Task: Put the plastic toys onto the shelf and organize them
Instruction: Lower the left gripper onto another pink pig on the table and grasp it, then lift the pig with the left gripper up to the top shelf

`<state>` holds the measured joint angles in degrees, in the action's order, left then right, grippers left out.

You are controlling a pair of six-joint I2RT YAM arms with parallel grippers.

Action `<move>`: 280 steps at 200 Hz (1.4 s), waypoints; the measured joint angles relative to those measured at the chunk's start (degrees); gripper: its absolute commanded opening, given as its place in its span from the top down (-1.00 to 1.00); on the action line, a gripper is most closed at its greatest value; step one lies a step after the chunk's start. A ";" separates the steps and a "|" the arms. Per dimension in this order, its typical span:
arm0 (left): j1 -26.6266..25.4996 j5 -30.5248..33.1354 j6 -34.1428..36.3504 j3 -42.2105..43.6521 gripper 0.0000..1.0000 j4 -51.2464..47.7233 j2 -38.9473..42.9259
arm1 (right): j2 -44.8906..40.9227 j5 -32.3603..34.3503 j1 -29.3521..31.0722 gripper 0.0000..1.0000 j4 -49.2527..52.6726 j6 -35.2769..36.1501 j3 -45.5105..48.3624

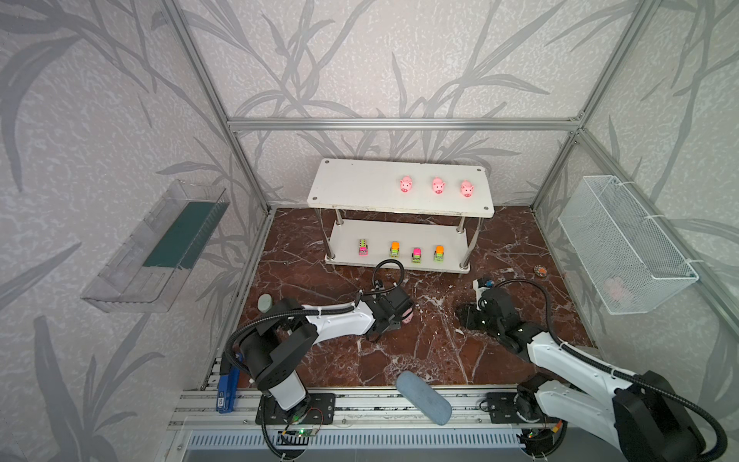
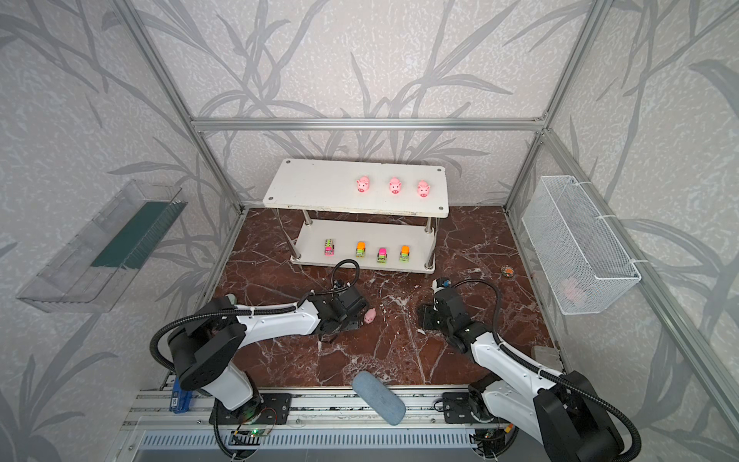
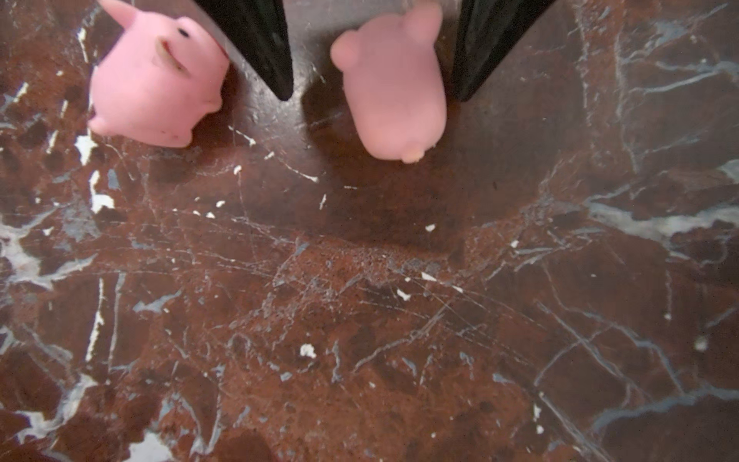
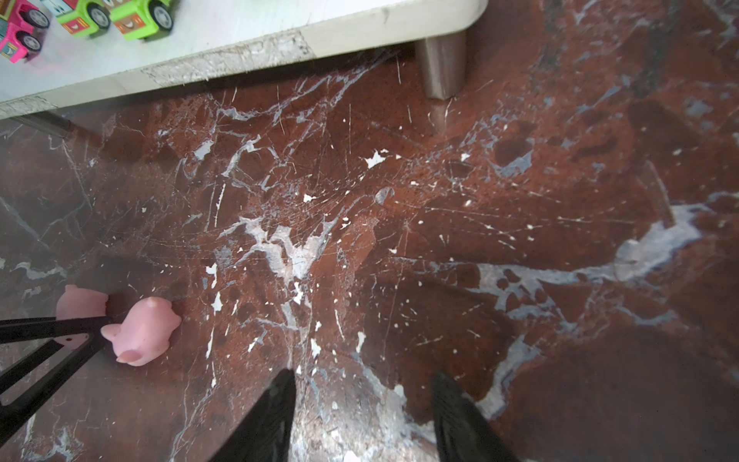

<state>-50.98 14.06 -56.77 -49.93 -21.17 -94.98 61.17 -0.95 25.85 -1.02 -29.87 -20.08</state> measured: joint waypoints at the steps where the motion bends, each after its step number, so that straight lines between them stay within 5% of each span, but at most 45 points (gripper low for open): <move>1: 0.00 0.00 -0.02 0.00 -0.17 0.00 0.00 | 0.02 0.02 0.00 -0.11 0.00 0.00 0.00; 156: 1.49 0.72 -0.52 -1.09 0.48 -0.50 -1.33 | 4.26 -0.11 -0.55 -0.10 -3.08 -0.04 0.02; 210: 1.51 -0.68 2.62 -1.79 0.52 -7.80 4.70 | 4.59 -0.20 -0.70 -0.10 -3.45 -0.04 0.02; 244: 1.53 -0.17 9.53 -9.73 0.48 -17.64 16.24 | 4.63 -0.24 -0.79 -0.10 -3.45 -0.04 0.02; 280: 3.06 1.11 18.97 -27.36 0.48 -29.14 24.92 | 5.46 -0.50 -0.96 -0.11 -3.56 0.00 0.02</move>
<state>-47.92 15.18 -37.80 -77.30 -50.30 -70.06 66.63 -1.45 24.88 -4.58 -29.87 -20.05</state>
